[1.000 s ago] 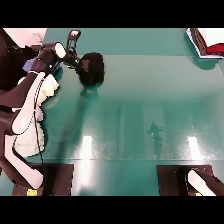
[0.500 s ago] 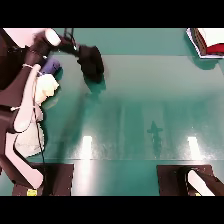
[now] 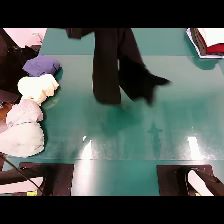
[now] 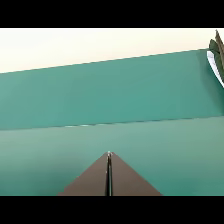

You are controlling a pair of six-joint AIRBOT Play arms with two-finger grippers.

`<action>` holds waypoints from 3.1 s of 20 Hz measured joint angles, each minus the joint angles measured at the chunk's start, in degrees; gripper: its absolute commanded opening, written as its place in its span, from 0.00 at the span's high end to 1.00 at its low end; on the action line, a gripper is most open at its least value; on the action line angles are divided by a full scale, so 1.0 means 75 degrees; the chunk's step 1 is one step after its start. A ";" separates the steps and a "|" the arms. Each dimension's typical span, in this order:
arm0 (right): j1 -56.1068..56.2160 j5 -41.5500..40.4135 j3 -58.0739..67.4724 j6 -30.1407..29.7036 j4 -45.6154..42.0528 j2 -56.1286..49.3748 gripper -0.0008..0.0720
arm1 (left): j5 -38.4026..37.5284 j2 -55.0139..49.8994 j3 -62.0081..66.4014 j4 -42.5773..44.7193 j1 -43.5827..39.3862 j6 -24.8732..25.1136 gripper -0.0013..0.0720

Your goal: Fold the shirts.

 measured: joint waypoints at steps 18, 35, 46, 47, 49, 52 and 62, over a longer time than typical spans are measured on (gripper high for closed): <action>0.0000 0.0731 0.0000 -0.0006 -0.0003 0.0009 0.97 | -0.0694 -0.0729 -0.2830 0.2477 0.1005 -0.2393 0.10; 0.0003 0.0880 -0.0670 -0.0006 0.0000 0.0012 0.97 | 0.2270 0.0350 -0.8332 0.1440 0.0915 -0.2165 0.95; 0.1880 0.2200 -0.0691 -0.0006 -0.0006 -0.1848 0.26 | 0.0105 0.1428 -0.4911 0.2363 0.1323 -0.2104 0.95; 0.2302 0.2197 -0.0691 -0.0003 -0.0006 -0.2270 0.26 | -0.0038 0.1539 -0.4540 0.2477 0.1341 -0.2101 0.95; 0.3048 0.2162 -0.0691 -0.0003 -0.0006 -0.3136 0.26 | -0.0271 0.1684 -0.4025 0.2652 0.1352 -0.2101 0.95; 0.3867 0.2043 -0.0691 -0.0006 -0.0003 -0.4351 0.27 | -0.0525 0.1766 -0.3675 0.2868 0.1364 -0.2104 0.95; 0.5132 0.1530 -0.0667 -0.0015 0.0192 -0.6283 0.97 | -0.0726 0.1813 -0.3494 0.3089 0.1370 -0.2107 0.95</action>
